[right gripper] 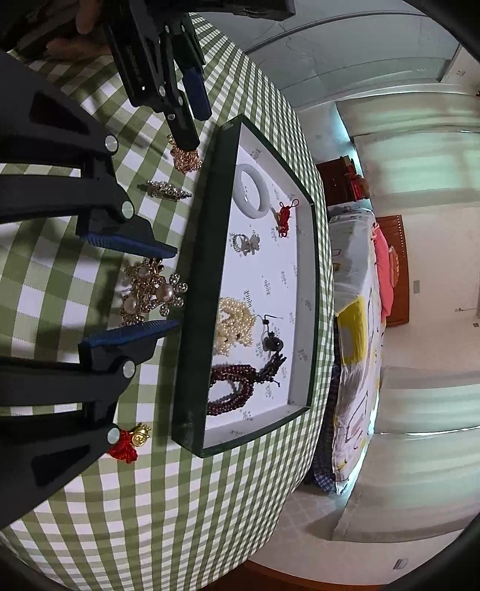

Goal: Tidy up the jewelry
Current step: 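Grasp the gold chain brooch with the left tool while the right tool grasps the pearl flower brooch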

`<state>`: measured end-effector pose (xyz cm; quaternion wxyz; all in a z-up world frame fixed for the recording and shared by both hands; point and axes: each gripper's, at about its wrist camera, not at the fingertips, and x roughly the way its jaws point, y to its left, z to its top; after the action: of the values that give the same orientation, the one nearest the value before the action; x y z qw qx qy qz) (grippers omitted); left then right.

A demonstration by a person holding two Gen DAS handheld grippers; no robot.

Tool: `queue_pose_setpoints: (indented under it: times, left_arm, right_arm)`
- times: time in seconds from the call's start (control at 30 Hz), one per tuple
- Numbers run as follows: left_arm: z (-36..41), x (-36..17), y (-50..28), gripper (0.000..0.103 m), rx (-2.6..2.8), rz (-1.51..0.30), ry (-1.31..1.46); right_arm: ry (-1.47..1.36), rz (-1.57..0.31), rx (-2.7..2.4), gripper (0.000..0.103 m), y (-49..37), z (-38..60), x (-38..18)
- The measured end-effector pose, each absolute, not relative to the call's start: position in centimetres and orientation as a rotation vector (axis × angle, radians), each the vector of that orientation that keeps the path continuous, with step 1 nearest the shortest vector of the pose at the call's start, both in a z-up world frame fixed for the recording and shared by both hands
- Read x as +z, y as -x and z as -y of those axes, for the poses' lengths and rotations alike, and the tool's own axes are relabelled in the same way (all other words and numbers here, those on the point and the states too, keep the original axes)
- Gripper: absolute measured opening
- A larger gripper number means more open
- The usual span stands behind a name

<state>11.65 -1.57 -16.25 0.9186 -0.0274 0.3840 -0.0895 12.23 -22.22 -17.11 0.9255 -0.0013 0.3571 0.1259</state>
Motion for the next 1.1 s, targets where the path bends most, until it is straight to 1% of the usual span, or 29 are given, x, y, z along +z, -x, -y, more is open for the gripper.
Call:
queue_pose_setpoints:
  times: [0.07, 0.23, 0.3, 0.37, 0.4, 0.43, 0.47, 0.6, 0.67, 1.1]
  left_arm:
    - [1.7, -16.4, -11.8, 0.055, -0.188, -0.797, 0.056]
    - [1.9, -17.0, -12.7, 0.054, -0.188, -0.826, 0.055]
    - [2.0, -17.0, -12.9, 0.051, -0.191, -0.824, 0.048]
    - [2.1, -17.0, -13.0, 0.036, -0.206, -0.822, 0.041]
    - [2.2, -17.0, -12.9, 0.032, -0.223, -0.821, 0.044]
    - [2.3, -17.0, -12.9, 0.023, -0.238, -0.82, 0.044]
    - [2.5, -16.9, -12.9, 0.017, -0.245, -0.817, 0.039]
    - [2.6, -16.9, -12.6, 0.01, -0.267, -0.807, 0.048]
    - [2.4, -16.9, -12.6, 0.009, -0.265, -0.807, 0.058]
    - [0.9, -15.4, -11.6, 0.008, -0.249, -0.768, 0.101]
  right_arm:
    - [-0.002, -0.737, 0.258, 0.035, -12.3, 22.3, -17.3]
    - [-0.006, -0.739, 0.261, 0.035, -12.3, 22.4, -17.4]
    - [-0.007, -0.739, 0.261, 0.035, -12.3, 22.4, -17.5]
    - [-0.008, -0.739, 0.261, 0.035, -12.3, 22.4, -17.5]
    - [-0.007, -0.739, 0.261, 0.035, -12.3, 22.4, -17.5]
    - [-0.007, -0.739, 0.261, 0.035, -12.3, 22.4, -17.5]
    - [-0.007, -0.739, 0.261, 0.035, -12.3, 22.4, -17.5]
    - [-0.008, -0.739, 0.262, 0.035, -12.3, 22.4, -17.5]
    - [-0.01, -0.738, 0.262, 0.035, -12.3, 22.5, -17.5]
    - [-0.011, -0.718, 0.257, 0.035, -12.0, 22.4, -16.8]
